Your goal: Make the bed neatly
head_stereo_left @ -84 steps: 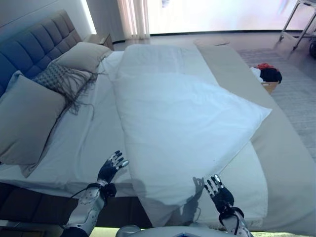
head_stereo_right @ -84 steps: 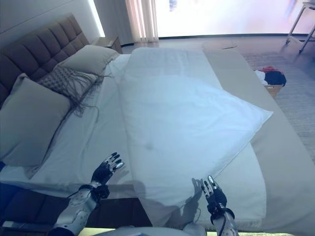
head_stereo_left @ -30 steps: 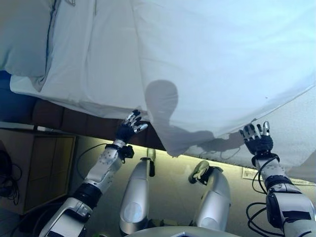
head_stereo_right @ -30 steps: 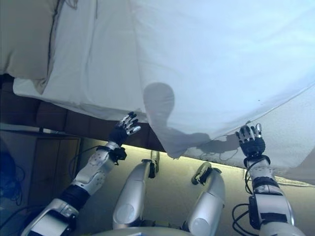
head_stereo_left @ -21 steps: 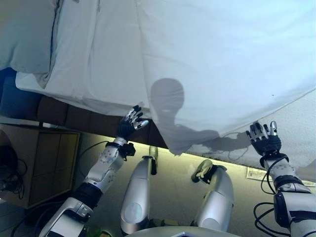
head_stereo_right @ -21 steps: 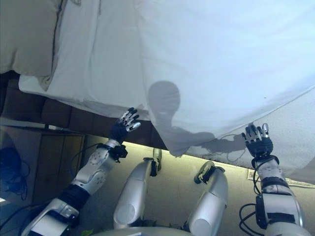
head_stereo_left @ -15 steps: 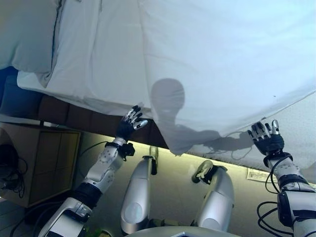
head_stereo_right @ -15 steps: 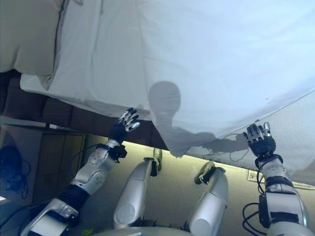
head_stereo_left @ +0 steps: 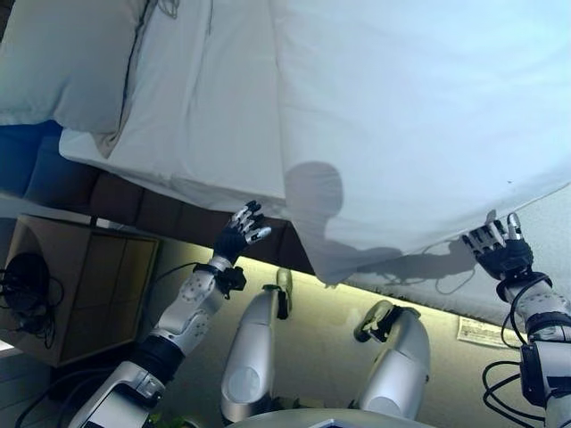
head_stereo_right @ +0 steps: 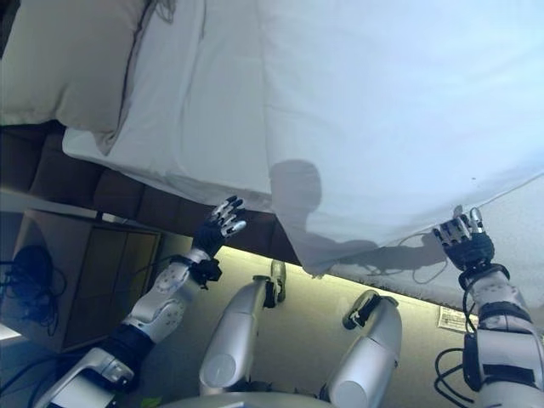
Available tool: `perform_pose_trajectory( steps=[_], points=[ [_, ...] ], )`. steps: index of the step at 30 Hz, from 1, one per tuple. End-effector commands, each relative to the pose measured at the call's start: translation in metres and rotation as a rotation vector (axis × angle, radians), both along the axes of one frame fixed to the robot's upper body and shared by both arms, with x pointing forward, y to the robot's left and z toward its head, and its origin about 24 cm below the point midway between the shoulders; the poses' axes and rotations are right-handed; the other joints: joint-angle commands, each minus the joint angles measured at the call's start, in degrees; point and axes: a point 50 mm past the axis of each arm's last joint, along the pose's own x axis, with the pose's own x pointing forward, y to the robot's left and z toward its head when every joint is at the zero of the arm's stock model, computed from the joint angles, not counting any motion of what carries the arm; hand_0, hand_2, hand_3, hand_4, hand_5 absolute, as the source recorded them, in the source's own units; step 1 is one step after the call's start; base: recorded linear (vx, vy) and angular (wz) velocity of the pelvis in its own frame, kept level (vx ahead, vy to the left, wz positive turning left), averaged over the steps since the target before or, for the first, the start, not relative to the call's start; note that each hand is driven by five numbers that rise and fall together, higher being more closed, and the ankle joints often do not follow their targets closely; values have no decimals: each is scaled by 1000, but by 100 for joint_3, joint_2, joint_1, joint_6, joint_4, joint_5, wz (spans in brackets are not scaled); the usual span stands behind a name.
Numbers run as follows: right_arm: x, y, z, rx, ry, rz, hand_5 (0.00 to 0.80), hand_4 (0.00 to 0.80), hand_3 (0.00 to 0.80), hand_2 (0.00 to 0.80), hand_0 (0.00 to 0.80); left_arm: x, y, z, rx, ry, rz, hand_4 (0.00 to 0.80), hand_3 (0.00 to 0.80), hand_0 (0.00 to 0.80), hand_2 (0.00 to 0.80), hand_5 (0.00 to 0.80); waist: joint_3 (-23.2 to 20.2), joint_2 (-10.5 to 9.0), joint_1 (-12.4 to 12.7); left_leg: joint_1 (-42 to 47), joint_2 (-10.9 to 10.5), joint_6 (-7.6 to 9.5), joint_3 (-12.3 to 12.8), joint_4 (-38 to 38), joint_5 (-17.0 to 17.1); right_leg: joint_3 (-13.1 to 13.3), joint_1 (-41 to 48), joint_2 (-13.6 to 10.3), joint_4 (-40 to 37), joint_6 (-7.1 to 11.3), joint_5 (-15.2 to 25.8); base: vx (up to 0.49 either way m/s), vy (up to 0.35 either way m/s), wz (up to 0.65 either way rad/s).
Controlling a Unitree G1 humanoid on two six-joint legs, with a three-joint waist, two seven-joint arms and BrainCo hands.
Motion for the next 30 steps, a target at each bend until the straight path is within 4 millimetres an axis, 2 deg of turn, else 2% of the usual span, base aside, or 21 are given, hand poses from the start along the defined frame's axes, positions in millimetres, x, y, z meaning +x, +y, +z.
perform_pose_trajectory(
  steps=[1, 7, 14, 19, 26, 30],
  points=[
    [17, -5, 30, 33, -161, -35, 0, 0, 0, 0, 0, -6, -1, -1, -15, -19, -22, 0, 0, 0, 0, 0, -270, -105, 220, 353, 471, 68, -313, 365, -681, 606, 11, -214, -1708, 1074, 2123, 63, -6, 5],
    [26, -7, 47, 46, -199, -41, 0, 0, 0, 0, 0, -6, 0, -5, -7, -9, -23, 0, 0, 0, 0, 0, -257, -94, 249, 422, 467, 76, -358, 338, -679, 626, -7, -218, -1618, 1086, 2121, 14, -4, 2],
    [36, 0, 54, 32, -214, -1, 0, 0, 0, 0, 0, -6, 0, -11, -10, 12, -18, 0, 0, 0, 0, 0, -231, -53, 238, 358, 472, 45, -365, 421, -677, 694, -140, -245, -1407, 1072, 2097, 16, 9, 8],
    [36, 4, 46, 79, -165, -16, 0, 0, 0, 0, 0, -7, -3, -11, -24, 5, -15, 0, 0, 0, 0, 0, -185, -5, 193, 255, 506, 35, -337, 468, -661, 769, -316, -212, -1299, 1065, 2084, -27, 24, 3],
    [29, 15, 18, 144, -104, -42, 0, 0, 0, 0, 0, -5, -9, -6, -30, -18, -12, 0, 0, 0, 0, 0, -108, 17, 148, 138, 607, -10, -289, 498, -633, 828, -471, -181, -1272, 1071, 2134, -45, -6, 0],
    [28, 13, 17, 123, -93, -54, 0, 0, 0, 0, 0, -3, -13, -1, -35, -29, -9, 0, 0, 0, 0, 0, -68, 64, 108, 77, 655, -52, -252, 495, -611, 865, -586, -195, -1269, 1099, 2169, -42, 2, 0]
  ],
)
